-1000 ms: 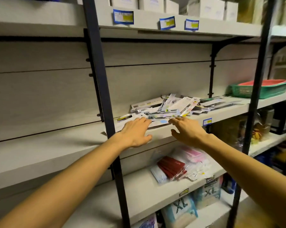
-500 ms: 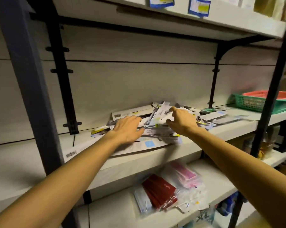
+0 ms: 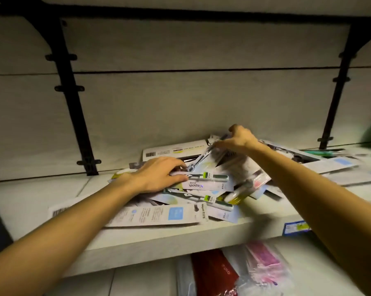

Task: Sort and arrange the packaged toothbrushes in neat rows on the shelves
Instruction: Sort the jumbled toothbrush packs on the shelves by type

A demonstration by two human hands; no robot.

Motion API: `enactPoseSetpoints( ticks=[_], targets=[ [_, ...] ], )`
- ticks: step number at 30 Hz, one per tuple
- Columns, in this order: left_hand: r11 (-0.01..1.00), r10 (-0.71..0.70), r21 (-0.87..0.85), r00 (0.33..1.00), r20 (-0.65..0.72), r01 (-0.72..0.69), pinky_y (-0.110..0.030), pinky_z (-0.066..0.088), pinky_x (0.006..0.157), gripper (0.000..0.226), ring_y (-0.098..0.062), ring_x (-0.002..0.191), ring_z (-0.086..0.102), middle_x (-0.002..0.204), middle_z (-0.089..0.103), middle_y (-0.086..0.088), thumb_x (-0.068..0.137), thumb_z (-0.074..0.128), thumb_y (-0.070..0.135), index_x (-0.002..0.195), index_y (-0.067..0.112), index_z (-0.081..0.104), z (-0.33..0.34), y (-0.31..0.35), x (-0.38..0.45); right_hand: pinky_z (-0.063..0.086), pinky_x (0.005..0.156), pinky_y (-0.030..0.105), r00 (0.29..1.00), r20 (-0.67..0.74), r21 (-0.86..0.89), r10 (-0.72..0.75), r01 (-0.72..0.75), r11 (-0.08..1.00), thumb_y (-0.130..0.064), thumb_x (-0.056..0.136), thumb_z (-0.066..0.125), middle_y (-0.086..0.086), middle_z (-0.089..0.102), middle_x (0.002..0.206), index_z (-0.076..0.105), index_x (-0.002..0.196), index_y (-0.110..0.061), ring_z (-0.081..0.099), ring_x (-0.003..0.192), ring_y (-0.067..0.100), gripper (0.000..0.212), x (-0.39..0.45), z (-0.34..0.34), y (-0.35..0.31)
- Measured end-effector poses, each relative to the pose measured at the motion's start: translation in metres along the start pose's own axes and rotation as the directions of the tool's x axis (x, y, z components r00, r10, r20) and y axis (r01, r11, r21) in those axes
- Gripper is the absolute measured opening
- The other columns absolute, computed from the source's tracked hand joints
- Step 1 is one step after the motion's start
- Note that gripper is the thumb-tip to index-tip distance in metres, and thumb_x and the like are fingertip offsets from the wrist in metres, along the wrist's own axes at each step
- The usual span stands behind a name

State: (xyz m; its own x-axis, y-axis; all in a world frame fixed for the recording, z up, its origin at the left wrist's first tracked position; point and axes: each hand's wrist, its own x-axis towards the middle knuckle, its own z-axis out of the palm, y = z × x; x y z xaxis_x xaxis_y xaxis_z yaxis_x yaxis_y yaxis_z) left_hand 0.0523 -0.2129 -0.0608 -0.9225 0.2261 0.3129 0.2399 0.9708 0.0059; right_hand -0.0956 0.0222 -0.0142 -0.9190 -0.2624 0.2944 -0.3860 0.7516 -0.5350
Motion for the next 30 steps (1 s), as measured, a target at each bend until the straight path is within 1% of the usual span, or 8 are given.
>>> enactPoseSetpoints(
  ticks=[3, 6, 8, 11, 14, 19, 25, 30],
  targets=[
    [1.0, -0.013, 0.005, 0.998, -0.064, 0.013, -0.025, 0.042, 0.095, 0.052, -0.01, 0.118, 0.057, 0.132, 0.063, 0.009, 0.093, 0.051, 0.063, 0.133, 0.03, 0.06, 0.004, 0.0, 0.0, 0.054, 0.083, 0.037, 0.999, 0.034, 0.121, -0.021, 0.017, 0.993, -0.056, 0.06, 0.089, 0.002, 0.06, 0.104, 0.053, 0.099, -0.017, 0.059, 0.091, 0.024, 0.066, 0.017, 0.003, 0.007],
    [0.996, -0.056, -0.083, 0.99, -0.128, 0.046, -0.018, 0.038, 0.093, 0.047, -0.007, 0.116, 0.056, 0.13, 0.064, 0.008, 0.095, 0.055, 0.055, 0.131, 0.026, 0.062, 0.009, 0.003, 0.004, 0.055, 0.076, 0.035, 0.999, 0.039, 0.337, -0.025, 0.011, 0.941, -0.036, 0.06, 0.094, 0.005, 0.069, 0.101, 0.062, 0.087, -0.016, 0.065, 0.087, 0.023, 0.047, 0.029, -0.003, 0.014],
    [0.981, -0.1, -0.181, 0.981, -0.166, 0.07, -0.019, 0.04, 0.092, 0.043, -0.008, 0.113, 0.058, 0.125, 0.065, 0.007, 0.095, 0.06, 0.048, 0.129, 0.022, 0.065, 0.011, 0.005, 0.011, 0.06, 0.084, 0.044, 0.999, 0.024, 0.429, -0.041, 0.026, 0.903, -0.022, 0.062, 0.093, 0.011, 0.075, 0.1, 0.073, 0.088, -0.007, 0.071, 0.095, 0.03, 0.036, 0.037, -0.011, 0.017],
    [0.945, -0.197, -0.302, 0.954, -0.226, 0.124, -0.028, 0.046, 0.093, 0.037, -0.012, 0.108, 0.061, 0.116, 0.066, 0.007, 0.093, 0.067, 0.041, 0.122, 0.018, 0.07, 0.013, 0.01, 0.024, 0.063, 0.075, 0.043, 1.0, -0.007, 0.586, 0.003, 0.002, 0.811, -0.01, 0.061, 0.092, 0.013, 0.077, 0.093, 0.076, 0.087, -0.005, 0.074, 0.089, 0.033, 0.031, 0.039, -0.024, 0.022],
    [0.898, -0.284, -0.415, 0.915, -0.288, 0.148, -0.036, 0.051, 0.093, 0.028, -0.012, 0.101, 0.064, 0.109, 0.07, 0.005, 0.091, 0.072, 0.033, 0.114, 0.018, 0.073, 0.015, 0.015, 0.036, 0.061, 0.06, 0.028, 1.0, -0.019, 0.63, -0.018, 0.026, 0.777, -0.015, 0.065, 0.092, 0.011, 0.076, 0.101, 0.075, 0.097, -0.007, 0.074, 0.08, 0.022, 0.037, 0.038, -0.036, 0.03],
    [0.774, -0.439, -0.604, 0.849, -0.294, 0.191, -0.036, 0.056, 0.084, 0.021, -0.01, 0.091, 0.069, 0.097, 0.074, 0.008, 0.087, 0.076, 0.033, 0.105, 0.021, 0.074, 0.016, 0.027, 0.054, 0.062, 0.073, 0.031, 0.997, -0.079, 0.691, 0.027, 0.035, 0.722, -0.019, 0.067, 0.09, 0.004, 0.07, 0.107, 0.071, 0.107, -0.011, 0.07, 0.088, 0.017, 0.045, 0.038, -0.052, 0.039],
    [0.656, -0.502, -0.747, 0.799, -0.331, 0.103, -0.027, 0.056, 0.078, 0.018, -0.014, 0.088, 0.068, 0.097, 0.073, 0.0, 0.087, 0.077, 0.022, 0.101, 0.015, 0.07, 0.007, 0.048, 0.077, 0.058, 0.062, 0.023, 0.977, -0.171, 0.91, 0.128, 0.106, 0.402, -0.006, 0.079, 0.078, 0.008, 0.072, 0.098, 0.062, 0.103, -0.012, 0.071, 0.08, 0.021, 0.029, 0.032, -0.074, 0.044],
    [0.494, -0.613, -0.867, 0.735, -0.29, 0.07, -0.019, 0.053, 0.06, 0.025, -0.011, 0.074, 0.068, 0.099, 0.073, -0.009, 0.091, 0.072, 0.016, 0.11, 0.002, 0.064, -0.014, 0.058, 0.087, 0.06, 0.07, 0.027, 0.971, -0.123, 0.986, 0.205, 0.096, 0.136, -0.008, 0.084, 0.073, 0.013, 0.067, 0.093, 0.063, 0.104, -0.007, 0.067, 0.074, 0.021, 0.023, 0.027, -0.082, 0.045]
  ],
)
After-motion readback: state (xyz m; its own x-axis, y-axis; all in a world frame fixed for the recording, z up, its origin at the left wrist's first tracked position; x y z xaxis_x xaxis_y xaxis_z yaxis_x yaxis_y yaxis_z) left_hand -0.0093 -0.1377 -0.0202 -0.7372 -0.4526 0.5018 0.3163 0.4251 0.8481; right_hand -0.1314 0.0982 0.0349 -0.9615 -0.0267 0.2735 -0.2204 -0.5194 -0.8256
